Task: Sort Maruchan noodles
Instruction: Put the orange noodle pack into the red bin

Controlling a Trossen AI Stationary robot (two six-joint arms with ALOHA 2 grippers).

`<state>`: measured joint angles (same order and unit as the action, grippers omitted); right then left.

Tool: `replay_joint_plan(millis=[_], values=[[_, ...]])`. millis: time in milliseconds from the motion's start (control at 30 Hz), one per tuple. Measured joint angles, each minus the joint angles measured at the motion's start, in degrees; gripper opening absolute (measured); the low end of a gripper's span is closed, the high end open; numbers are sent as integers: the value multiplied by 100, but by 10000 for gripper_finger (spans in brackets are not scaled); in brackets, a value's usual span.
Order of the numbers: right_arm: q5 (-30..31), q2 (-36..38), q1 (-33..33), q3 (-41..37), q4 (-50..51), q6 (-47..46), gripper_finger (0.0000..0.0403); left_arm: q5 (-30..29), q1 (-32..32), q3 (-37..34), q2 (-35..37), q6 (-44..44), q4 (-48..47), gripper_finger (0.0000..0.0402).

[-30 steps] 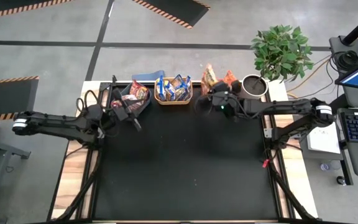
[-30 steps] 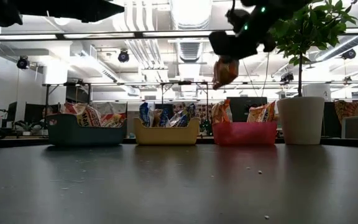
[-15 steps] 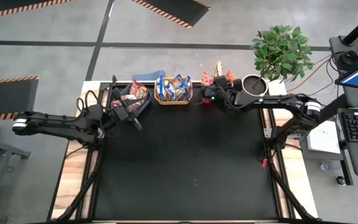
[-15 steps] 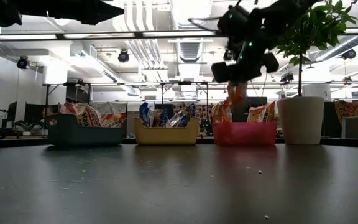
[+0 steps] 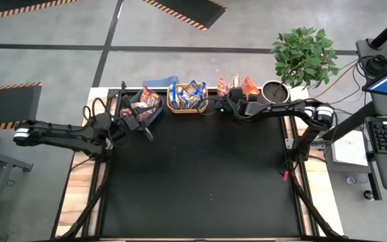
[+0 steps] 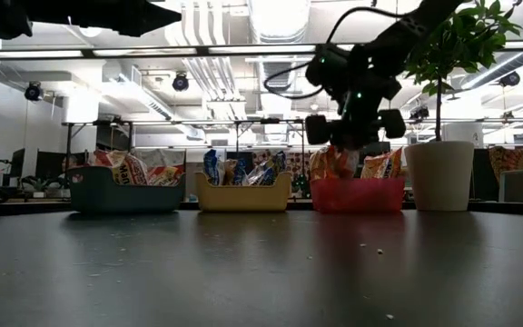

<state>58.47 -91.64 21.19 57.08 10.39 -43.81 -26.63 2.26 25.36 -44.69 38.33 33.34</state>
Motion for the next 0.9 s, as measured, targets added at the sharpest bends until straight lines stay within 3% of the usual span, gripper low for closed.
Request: replay_joint_plan(millis=[400, 700, 900], values=[[1, -300, 49, 0, 14, 49, 192, 0, 0, 0, -11, 15, 2, 39], [-16, 461, 98, 0, 834, 87, 238, 0, 0, 0, -11, 17, 3, 39], [-174, 1135, 85, 0, 1253, 91, 243, 0, 0, 0, -11, 17, 4, 39]])
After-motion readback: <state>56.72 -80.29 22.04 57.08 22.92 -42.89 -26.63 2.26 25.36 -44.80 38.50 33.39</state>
